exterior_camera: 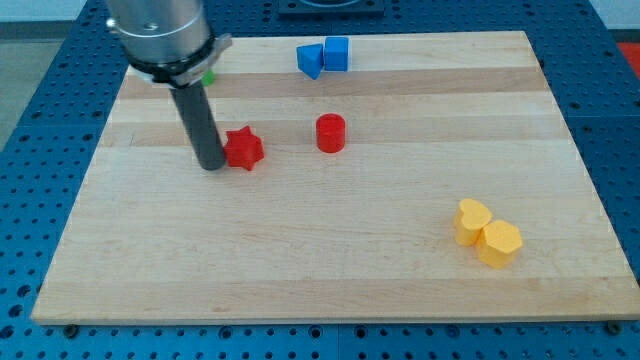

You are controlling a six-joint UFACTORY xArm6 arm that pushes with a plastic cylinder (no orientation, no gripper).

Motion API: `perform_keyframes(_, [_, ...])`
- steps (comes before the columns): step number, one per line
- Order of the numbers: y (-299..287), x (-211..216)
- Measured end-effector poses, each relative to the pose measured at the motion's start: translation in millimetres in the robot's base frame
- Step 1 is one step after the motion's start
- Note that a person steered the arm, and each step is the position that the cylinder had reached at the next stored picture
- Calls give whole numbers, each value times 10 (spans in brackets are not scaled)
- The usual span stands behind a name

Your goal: Move the red star towards the center

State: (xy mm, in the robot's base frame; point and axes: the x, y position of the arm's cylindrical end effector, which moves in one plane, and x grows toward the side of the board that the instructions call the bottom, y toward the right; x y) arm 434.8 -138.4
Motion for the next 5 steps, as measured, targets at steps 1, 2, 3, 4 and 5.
perform_keyframes(1, [151, -60])
perform_keyframes(2, [151, -126])
perform_keyframes(3, [152, -166])
perform_keyframes(4, [296, -188])
perform_keyframes(5, [538, -228])
